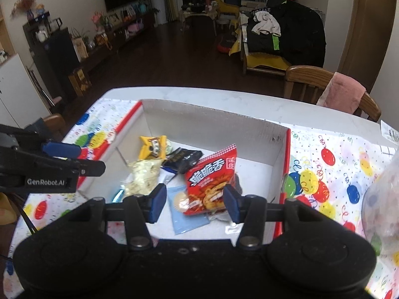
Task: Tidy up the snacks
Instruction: 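Withdraw both tools from the box toward the last snacks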
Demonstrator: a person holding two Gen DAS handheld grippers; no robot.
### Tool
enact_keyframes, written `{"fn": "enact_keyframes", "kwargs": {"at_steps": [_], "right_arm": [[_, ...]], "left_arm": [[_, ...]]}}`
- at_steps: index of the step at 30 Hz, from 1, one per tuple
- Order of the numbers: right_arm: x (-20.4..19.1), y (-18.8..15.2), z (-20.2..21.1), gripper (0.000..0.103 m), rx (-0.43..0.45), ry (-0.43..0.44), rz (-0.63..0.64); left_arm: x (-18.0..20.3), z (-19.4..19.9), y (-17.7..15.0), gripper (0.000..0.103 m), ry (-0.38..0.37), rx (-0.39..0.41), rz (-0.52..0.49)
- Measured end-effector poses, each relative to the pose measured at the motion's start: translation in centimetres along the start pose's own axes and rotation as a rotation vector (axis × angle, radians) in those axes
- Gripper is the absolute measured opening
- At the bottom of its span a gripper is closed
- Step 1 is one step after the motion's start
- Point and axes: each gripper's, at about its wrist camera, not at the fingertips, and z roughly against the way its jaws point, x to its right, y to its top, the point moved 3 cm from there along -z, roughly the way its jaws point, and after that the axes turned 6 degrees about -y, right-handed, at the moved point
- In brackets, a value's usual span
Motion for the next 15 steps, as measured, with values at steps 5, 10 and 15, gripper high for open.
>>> {"fn": "enact_keyframes", "kwargs": {"at_steps": [5, 10, 15], "right_arm": [[-0.4, -1.3, 2.3, 0.054, 0.04, 0.021, -0.044], [-1.2, -3.1, 4.0, 0.063, 0.073, 0.035, -0.06], [-2.4, -5.2, 5.5, 0.073, 0.09, 0.037, -0.028]], "left_arm": [[0.7, 2.3, -1.7, 0.052, -0.006, 0.044, -0.023], [1.4, 4.1, -3.8, 0.06, -0.005, 0.078, -0.053], [1.8, 5.3, -5.9, 0.063, -0.029, 0.079, -0.055]]}}
